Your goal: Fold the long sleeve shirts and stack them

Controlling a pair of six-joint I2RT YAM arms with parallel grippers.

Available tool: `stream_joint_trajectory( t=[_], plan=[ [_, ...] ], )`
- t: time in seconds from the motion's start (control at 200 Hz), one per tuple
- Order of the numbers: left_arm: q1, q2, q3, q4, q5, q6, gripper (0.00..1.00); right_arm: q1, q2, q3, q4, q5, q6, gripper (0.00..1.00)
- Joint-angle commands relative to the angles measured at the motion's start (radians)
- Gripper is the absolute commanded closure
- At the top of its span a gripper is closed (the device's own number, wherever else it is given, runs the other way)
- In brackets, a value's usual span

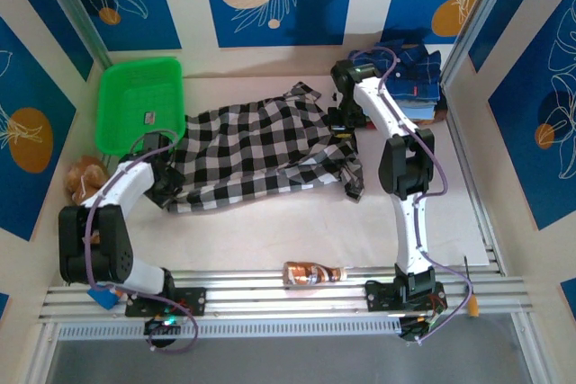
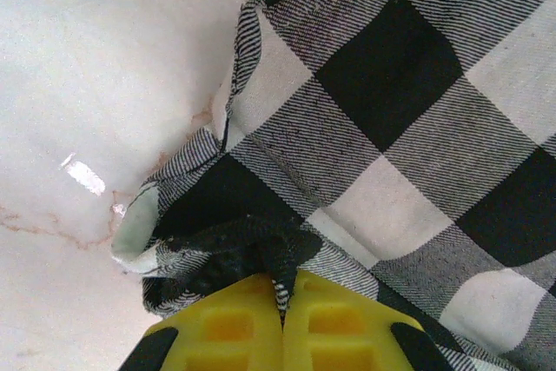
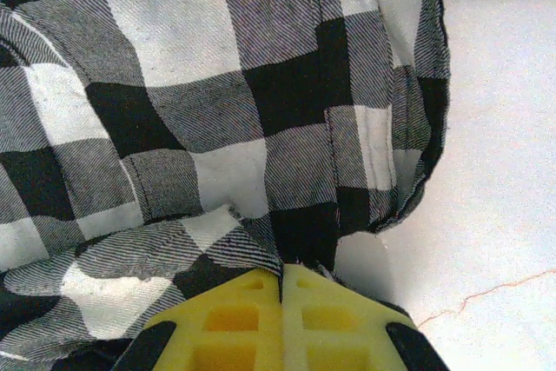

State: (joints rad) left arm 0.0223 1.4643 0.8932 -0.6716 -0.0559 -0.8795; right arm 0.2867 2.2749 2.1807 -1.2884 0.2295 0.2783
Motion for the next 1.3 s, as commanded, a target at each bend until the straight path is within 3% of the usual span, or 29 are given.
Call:
stream_joint_trajectory(
  t=[0.0,0.905,1.01,1.206,1.296],
  plan=[
    [0.014,0.015,0.021,0.004,-0.038,0.015,0.97,0.013,0.030,0.047,-0.011,-0.001,0.007,1.00],
    [0.014,0.107,0.078,0.028,-0.075,0.000,0.95,0.027,0.155,0.188,0.041,0.057,0.059,1.00],
    [0.014,0.102,0.067,0.034,-0.082,-0.020,0.88,0.033,0.166,0.191,0.053,0.061,0.067,1.00],
    [0.014,0.061,0.073,0.013,-0.116,-0.051,0.41,0.042,0.164,0.201,0.075,0.069,0.083,1.00],
    [0.014,0.024,0.090,-0.019,-0.127,-0.062,0.32,0.049,0.145,0.204,0.093,0.059,0.086,1.00]
  ],
)
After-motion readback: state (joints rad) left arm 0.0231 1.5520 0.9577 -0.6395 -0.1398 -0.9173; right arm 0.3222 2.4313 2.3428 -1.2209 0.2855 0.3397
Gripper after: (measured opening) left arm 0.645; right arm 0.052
